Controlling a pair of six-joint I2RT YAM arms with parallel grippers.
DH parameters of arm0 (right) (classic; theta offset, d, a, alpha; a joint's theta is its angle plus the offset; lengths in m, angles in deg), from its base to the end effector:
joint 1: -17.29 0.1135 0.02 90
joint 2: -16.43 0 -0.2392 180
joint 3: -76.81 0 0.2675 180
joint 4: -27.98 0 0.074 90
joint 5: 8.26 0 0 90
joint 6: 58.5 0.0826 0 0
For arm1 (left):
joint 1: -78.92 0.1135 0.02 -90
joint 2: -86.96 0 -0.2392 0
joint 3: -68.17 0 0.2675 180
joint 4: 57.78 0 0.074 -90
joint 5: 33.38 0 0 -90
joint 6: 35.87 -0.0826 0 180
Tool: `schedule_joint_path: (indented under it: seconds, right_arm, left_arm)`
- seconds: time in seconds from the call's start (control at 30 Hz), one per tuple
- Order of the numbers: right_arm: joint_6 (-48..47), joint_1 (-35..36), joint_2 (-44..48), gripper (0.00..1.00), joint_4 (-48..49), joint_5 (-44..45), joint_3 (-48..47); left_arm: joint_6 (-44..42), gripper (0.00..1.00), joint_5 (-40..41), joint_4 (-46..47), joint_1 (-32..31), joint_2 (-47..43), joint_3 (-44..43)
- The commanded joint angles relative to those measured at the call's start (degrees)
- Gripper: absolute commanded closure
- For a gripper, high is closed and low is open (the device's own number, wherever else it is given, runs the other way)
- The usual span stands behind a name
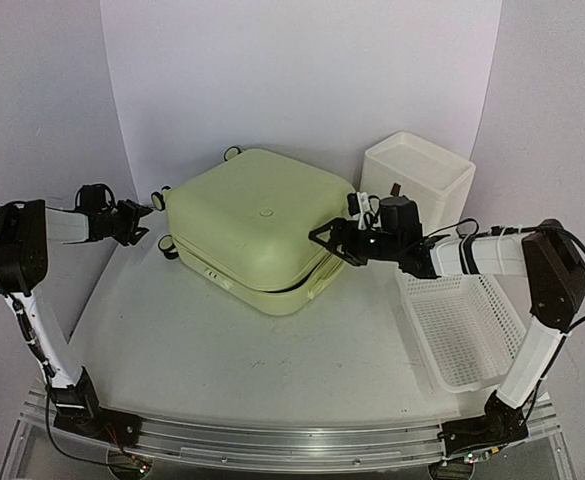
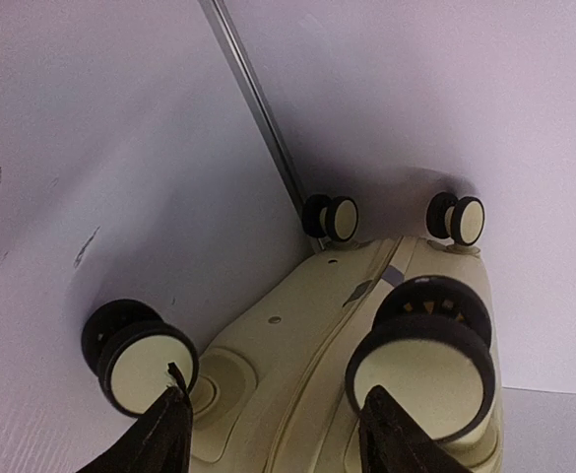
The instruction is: Open, take out, and arrange the luggage
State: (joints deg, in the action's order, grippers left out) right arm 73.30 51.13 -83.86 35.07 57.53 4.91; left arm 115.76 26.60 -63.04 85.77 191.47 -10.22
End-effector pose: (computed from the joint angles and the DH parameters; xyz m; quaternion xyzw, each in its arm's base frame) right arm 0.3443 0.2716 0.1674 -0.0620 0.8135 0.4751 0.3296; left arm 0.4461 0.0120 0.1515 -0.3691 0.7676 -0.4180 0.3159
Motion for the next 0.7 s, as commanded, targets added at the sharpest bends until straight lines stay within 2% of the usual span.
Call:
schedule_joint_path:
  seconds: [0.0, 0.23, 0.43, 0.57, 0.67]
  right_arm:
    - [0.77, 0.7, 3.08, 0.16, 5.82, -0.83, 0.2]
    - [1.88, 0.74, 3.21, 0.04, 5.96, -1.28, -0.04]
    - [1.72, 0.7, 4.19, 0.02, 6.05, -1.43, 0.31]
    - [2.34, 0.7, 4.61, 0.02, 6.54, -2.23, 0.16]
    - [3.07, 0.7, 5.25, 0.02, 6.98, -2.49, 0.33]
  left_arm:
    - [5.96, 0.42, -5.94, 7.59, -0.14, 8.41, -9.12]
    - [11.85, 0.45, -9.28, 10.36, -2.25, 15.24, -17.72]
    - [17.86, 0.45, -10.29, 15.92, -4.27, 15.49, -20.78]
    - [22.96, 0.45, -14.26, 20.73, -6.19, 15.96, -25.15]
    - [24.85, 0.45, -13.8, 22.89, -6.59, 14.15, -24.94]
